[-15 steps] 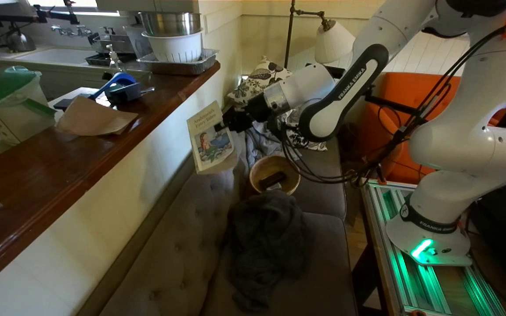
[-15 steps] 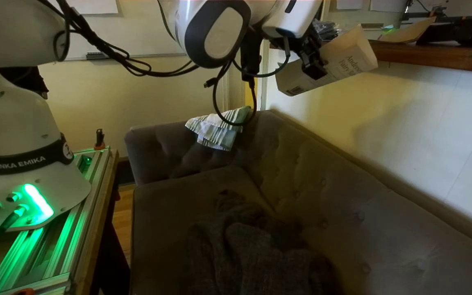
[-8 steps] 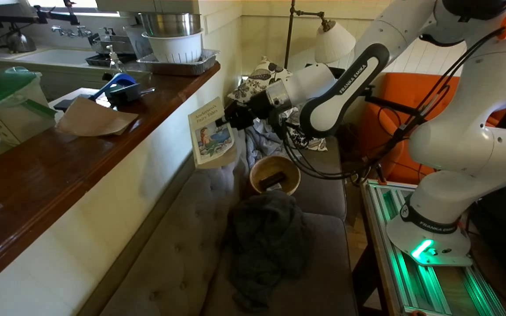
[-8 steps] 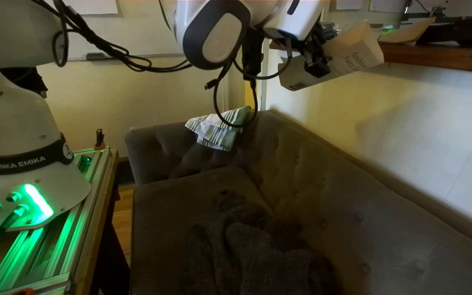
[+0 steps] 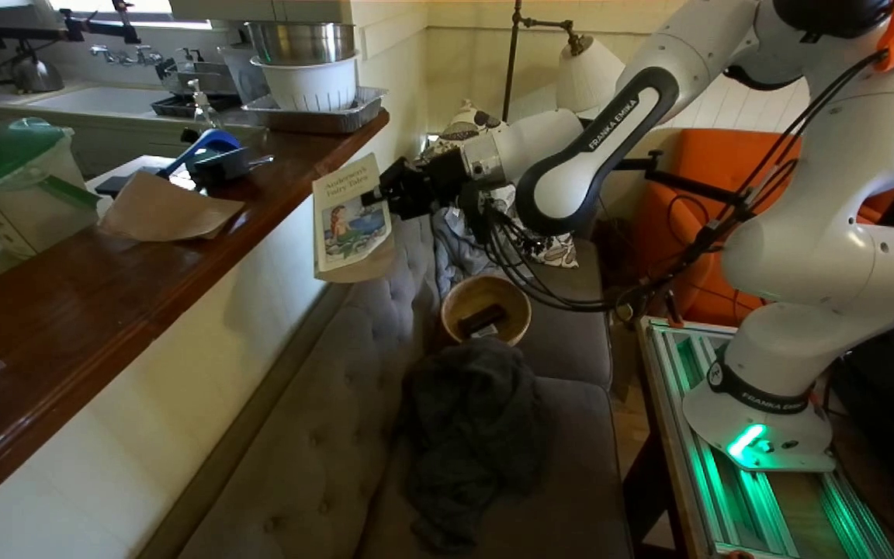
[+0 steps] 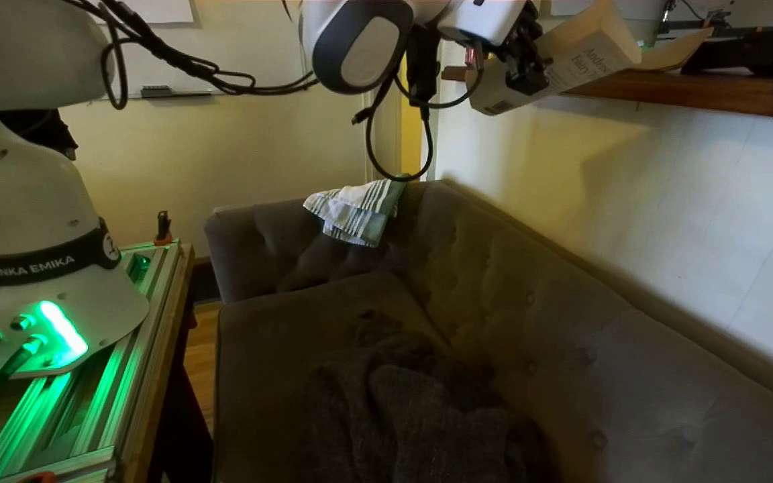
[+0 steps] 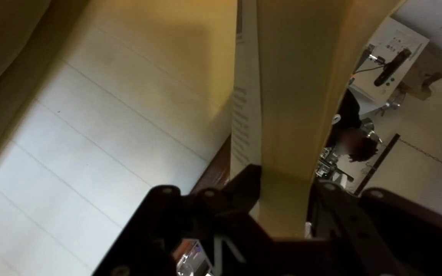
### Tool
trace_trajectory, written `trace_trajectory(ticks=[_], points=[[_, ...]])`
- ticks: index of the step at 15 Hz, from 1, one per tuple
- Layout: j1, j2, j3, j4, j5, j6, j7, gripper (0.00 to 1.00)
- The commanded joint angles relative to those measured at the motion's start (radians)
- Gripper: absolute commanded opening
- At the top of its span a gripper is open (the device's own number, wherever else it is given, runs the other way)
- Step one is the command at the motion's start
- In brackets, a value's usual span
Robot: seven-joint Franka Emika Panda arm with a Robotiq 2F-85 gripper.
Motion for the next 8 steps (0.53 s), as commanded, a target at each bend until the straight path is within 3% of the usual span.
trace_trajectory(ticks=[1, 4, 8], points=[[0.036, 0.092, 0.069, 0.068, 0.076, -0.001, 0.005, 0.07], [0.110, 0.098, 0.086, 0.115, 0.194, 0.005, 0.031, 0.07], [0.261, 0.119, 0.072, 0.184, 0.314, -0.002, 0.056, 0.07]])
